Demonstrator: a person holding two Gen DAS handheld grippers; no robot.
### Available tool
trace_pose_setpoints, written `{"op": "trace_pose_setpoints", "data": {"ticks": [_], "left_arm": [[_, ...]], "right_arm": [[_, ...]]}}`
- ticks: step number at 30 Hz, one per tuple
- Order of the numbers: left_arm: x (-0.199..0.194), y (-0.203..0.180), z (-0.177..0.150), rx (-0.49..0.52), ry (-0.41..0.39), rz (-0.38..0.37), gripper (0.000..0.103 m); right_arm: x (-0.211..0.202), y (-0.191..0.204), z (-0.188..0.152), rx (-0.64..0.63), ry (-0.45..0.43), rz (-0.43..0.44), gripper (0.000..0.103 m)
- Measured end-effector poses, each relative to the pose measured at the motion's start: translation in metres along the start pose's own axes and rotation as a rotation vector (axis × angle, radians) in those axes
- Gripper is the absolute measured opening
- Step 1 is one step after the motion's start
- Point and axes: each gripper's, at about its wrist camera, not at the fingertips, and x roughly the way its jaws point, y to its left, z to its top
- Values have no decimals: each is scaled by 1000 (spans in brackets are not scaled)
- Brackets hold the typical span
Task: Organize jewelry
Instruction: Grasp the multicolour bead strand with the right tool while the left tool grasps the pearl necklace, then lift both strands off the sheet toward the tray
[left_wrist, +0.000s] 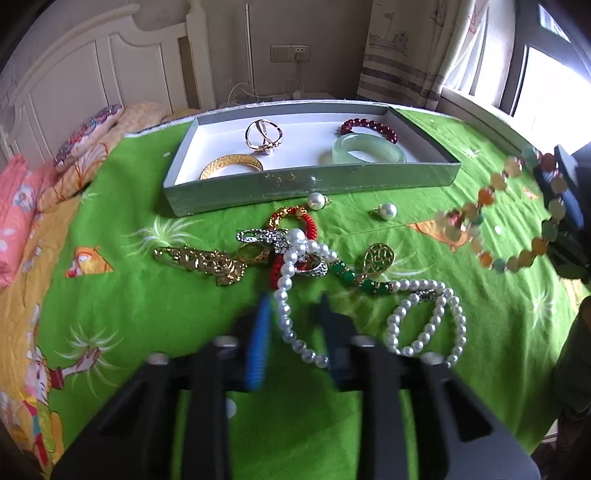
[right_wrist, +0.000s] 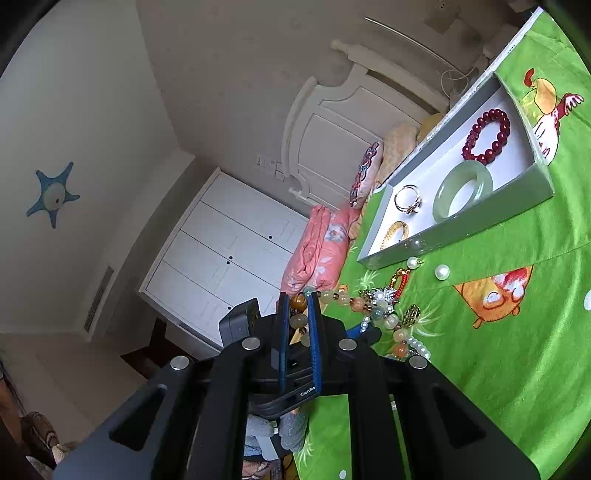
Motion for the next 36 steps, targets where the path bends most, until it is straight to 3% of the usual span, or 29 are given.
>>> {"op": "trace_pose_setpoints", "data": {"ticks": [2,9,15,24,36], "left_arm": [[-1,-4,-2,24,-1,4,7],[-19,-5,-11,-9,-51,30,7],[-55,-15,-2,13,-153,52,7],[-108,-37,22,56,-287,50,7],[-155,-54,38,92,-395,44,7]], "right_arm": [[-1,-1,0,5,-3,4,12],[-6,-6,0,19,-19,16,12],[-10,-4,-1,33,-35,21,12],[-14,18,2,2,-48,63,12],[-26,56,10,-65,-70,114,12]]}}
